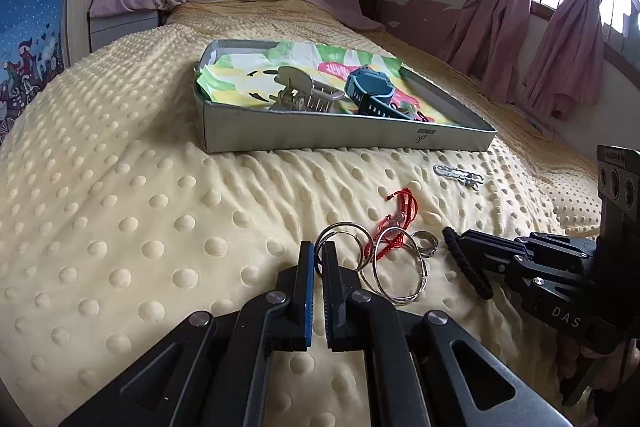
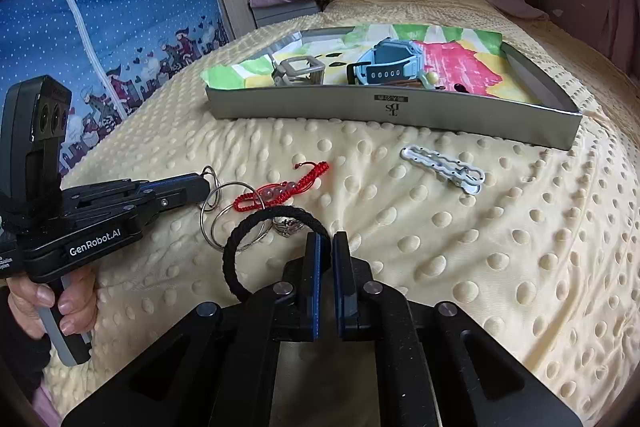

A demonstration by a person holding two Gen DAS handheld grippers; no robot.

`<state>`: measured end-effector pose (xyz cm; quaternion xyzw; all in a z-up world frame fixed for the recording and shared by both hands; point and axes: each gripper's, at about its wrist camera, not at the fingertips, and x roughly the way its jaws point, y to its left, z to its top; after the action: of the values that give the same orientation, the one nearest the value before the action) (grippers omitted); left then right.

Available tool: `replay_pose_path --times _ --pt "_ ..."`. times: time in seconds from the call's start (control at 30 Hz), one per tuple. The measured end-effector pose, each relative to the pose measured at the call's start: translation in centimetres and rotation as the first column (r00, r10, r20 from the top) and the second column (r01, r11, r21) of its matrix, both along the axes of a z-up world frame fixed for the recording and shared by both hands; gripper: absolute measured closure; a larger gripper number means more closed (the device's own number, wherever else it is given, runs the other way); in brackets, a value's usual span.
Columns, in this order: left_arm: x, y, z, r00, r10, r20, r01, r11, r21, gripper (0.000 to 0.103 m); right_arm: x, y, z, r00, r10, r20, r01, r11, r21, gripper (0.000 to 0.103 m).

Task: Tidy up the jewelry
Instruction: 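Grasp the black hair tie with the right tool, then carry the black hair tie into the tray with right tool while left tool carries a silver ring there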

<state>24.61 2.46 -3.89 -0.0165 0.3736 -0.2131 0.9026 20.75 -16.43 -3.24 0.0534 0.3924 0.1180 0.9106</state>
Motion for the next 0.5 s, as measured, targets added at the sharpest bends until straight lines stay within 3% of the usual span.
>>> replay_pose_path --times 0.27,0.5 --pt "-1.0 0.7 1.5 0.998 0.007 0.059 -0.005 1.0 -0.026 0.099 -1.3 -1.4 1.3 0.993 -0.07 0.099 0.067 0.997 0.033 0.098" --pt "-1.6 0.5 1.9 0.998 0.013 0.063 -0.012 1.0 -0.024 0.099 -1.8 -2.8 1.6 0.986 -0.117 0.12 0.109 0.991 0.073 0.102"
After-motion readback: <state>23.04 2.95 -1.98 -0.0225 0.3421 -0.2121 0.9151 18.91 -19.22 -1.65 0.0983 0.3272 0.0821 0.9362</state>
